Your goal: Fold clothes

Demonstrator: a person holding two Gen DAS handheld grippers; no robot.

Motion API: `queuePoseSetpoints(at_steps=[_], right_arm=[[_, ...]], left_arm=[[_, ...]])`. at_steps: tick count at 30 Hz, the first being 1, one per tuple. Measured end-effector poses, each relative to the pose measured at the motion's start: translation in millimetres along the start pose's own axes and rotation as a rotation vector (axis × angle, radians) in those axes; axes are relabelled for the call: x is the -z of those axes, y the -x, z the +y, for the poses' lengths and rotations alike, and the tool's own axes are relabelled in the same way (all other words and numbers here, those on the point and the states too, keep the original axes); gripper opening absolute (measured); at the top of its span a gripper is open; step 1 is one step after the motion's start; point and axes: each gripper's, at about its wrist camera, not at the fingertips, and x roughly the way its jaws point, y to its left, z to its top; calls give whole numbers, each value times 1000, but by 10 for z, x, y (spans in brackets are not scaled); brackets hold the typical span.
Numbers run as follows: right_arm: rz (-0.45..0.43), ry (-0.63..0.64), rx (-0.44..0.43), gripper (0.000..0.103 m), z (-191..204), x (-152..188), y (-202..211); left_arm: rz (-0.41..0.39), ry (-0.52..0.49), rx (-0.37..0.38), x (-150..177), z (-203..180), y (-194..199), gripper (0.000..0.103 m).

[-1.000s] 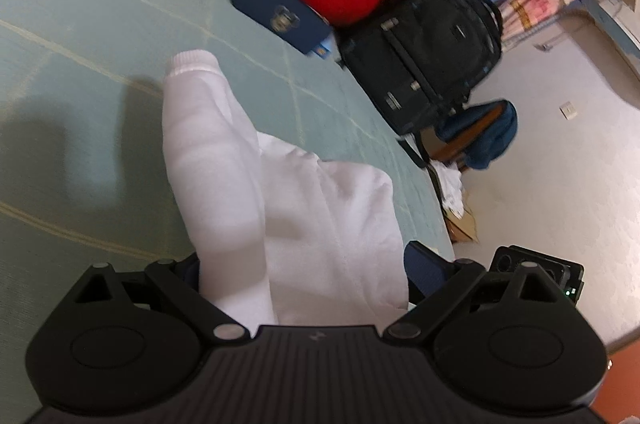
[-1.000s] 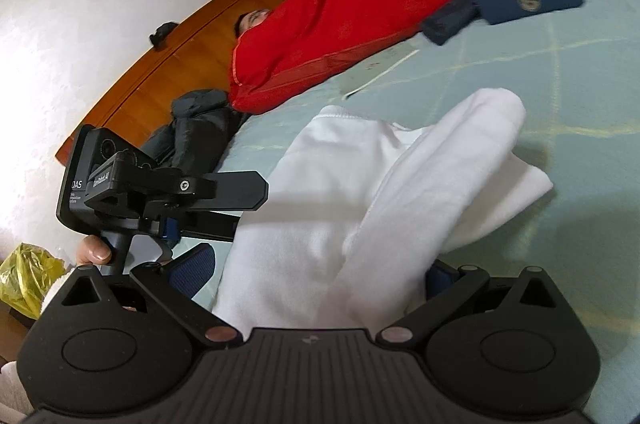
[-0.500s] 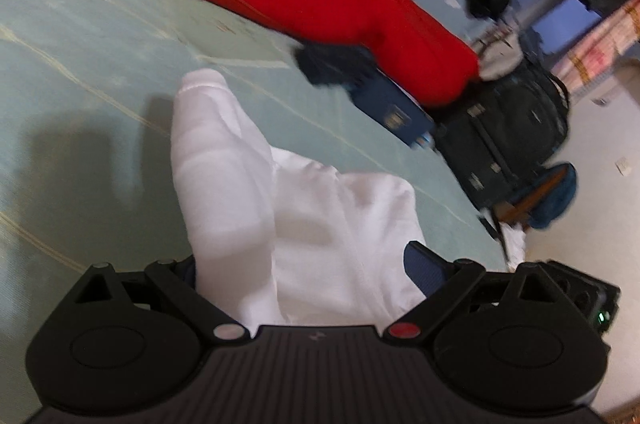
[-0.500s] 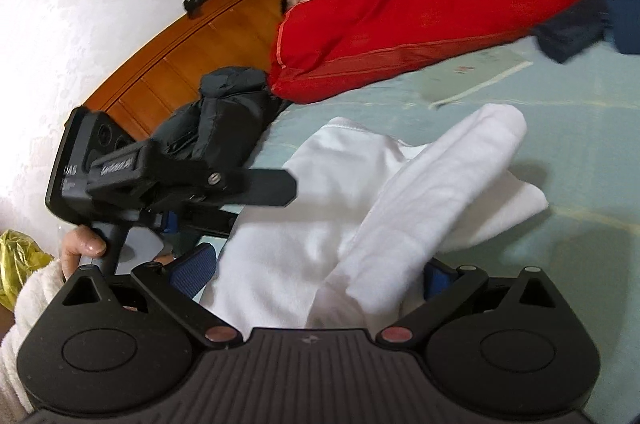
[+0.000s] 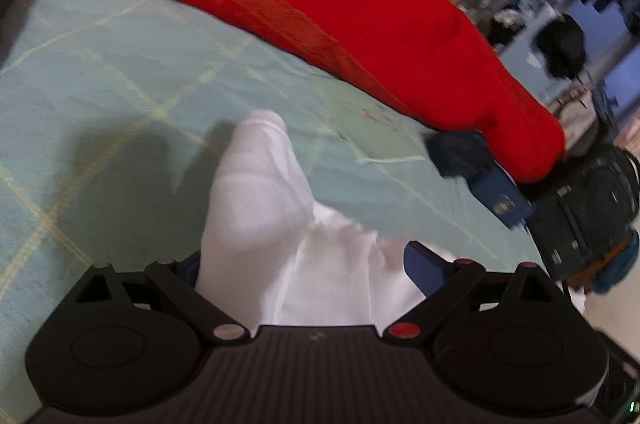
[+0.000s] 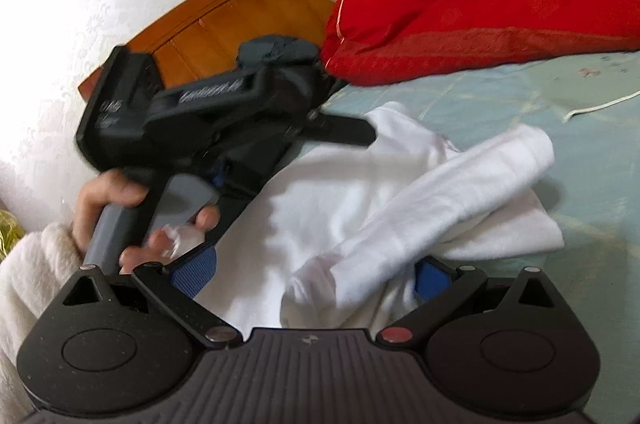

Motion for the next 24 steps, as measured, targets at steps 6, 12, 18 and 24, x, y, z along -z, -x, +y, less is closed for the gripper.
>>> queuePoseSetpoints(at_steps=[6,12,18,24], right_arm=[[15,-5,2,103,-23,113,-110],[94,-116,25,103,-333,191,-2],[112,-328,-43,103,-769,307,74],[45,-387,-72,103,-940,177,-111]], left_arm=[[-19,21,-86,20,274,-176,94],[-115,-60,-180,142,185,86,95],[-171,-121,-123,423,-13,374,95],[-170,-182,-79,785,-159,417,95]])
